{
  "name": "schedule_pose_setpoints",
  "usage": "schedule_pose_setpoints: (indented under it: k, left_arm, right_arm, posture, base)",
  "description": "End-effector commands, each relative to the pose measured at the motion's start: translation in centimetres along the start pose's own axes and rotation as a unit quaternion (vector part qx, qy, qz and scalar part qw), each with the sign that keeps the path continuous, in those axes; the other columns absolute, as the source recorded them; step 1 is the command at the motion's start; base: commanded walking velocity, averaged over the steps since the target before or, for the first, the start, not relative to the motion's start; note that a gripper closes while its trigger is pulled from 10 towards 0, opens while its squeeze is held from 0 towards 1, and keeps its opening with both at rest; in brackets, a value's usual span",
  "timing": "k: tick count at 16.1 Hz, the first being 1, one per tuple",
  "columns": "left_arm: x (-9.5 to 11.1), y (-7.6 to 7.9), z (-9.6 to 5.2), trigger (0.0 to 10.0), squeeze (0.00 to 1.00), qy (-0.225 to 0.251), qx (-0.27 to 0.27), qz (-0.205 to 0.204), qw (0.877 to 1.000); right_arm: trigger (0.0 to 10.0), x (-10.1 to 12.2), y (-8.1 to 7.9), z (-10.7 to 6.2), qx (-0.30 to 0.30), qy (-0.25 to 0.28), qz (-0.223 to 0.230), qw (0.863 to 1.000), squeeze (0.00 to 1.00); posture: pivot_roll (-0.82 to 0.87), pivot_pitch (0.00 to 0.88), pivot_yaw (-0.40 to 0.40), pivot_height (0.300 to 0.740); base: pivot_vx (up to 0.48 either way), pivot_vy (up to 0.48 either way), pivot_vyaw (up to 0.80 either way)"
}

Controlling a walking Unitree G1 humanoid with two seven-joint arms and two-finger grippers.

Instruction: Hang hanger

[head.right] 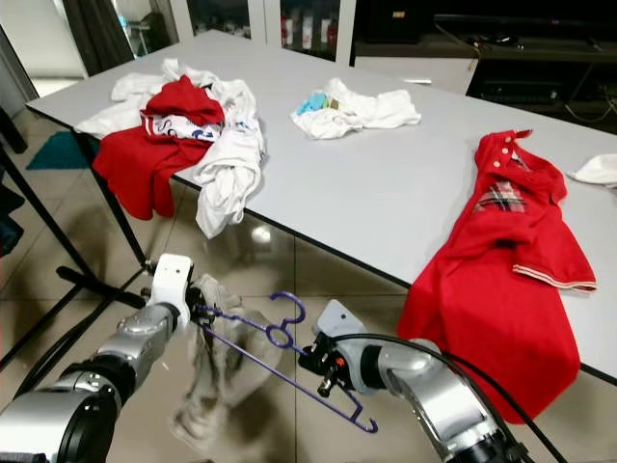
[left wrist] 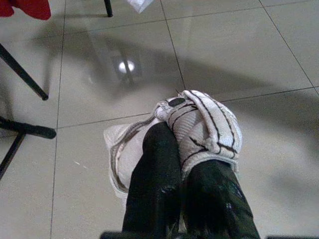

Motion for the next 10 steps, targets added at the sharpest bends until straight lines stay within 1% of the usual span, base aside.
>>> schedule_pose_setpoints:
  k: [1, 2, 4, 6, 8, 10]
  left_arm:
    - [2.2, 1.6, 0.4, 10.0, 0.0, 0.039, -0.034, 0.008, 0.999]
    - [2.1, 2.4, 0.4, 10.0, 0.0, 0.039, -0.05, 0.019, 0.998]
    - [1.7, 2.8, 0.4, 10.0, 0.0, 0.034, -0.058, 0.022, 0.997]
    - [0.9, 3.0, 0.3, 10.0, 0.0, 0.025, -0.064, 0.022, 0.997]
    - [0.4, 3.0, 0.2, 10.0, 0.0, 0.018, -0.066, 0.025, 0.997]
    - [-0.1, 3.2, 0.1, 10.0, 0.0, 0.013, -0.07, 0.027, 0.997]
  right_arm:
    - [10.0, 0.6, -0.1, 0.5, 0.002, 0.002, -0.018, 1.0, 0.0]
    - [10.0, 1.6, -0.2, 0.9, 0.002, 0.017, -0.026, 1.0, 0.0]
    - [10.0, 2.2, 0.1, 1.2, -0.005, 0.027, -0.028, 0.999, 0.0]
    - [10.0, 2.5, 0.7, 1.2, -0.019, 0.03, -0.03, 0.999, 0.0]
    - [10.0, 2.8, 0.7, 0.9, -0.018, 0.035, -0.036, 0.999, 0.0]
    - [10.0, 4.3, 0.3, 0.9, -0.007, 0.057, -0.046, 0.997, 0.0]
  posture:
    - [-0.13, 0.0, 0.049, 0.74]
    - [-0.13, 0.0, 0.049, 0.74]
    - [-0.13, 0.0, 0.049, 0.74]
    - [-0.13, 0.0, 0.048, 0.74]
    - [-0.13, 0.0, 0.047, 0.74]
    - [-0.13, 0.0, 0.046, 0.74]
  base:
    - [0.0, 0.0, 0.0]
    - [0.0, 0.0, 0.0]
    - [0.0, 0.0, 0.0]
    - [0.0, 0.0, 0.0]
    - [0.0, 0.0, 0.0]
    - [0.0, 0.0, 0.0]
Point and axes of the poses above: a point about 5 cm out from each wrist's last joint towards the gripper, its own z axis pointing out of the wrist towards the gripper, its own x axis along the axis of the wrist's last joint, y = z × x, the point moved 3 cm from there along z, pointing out of the wrist towards the gripper, and after that the axes turned 2 degrees about -z, right-handed, at the moved point
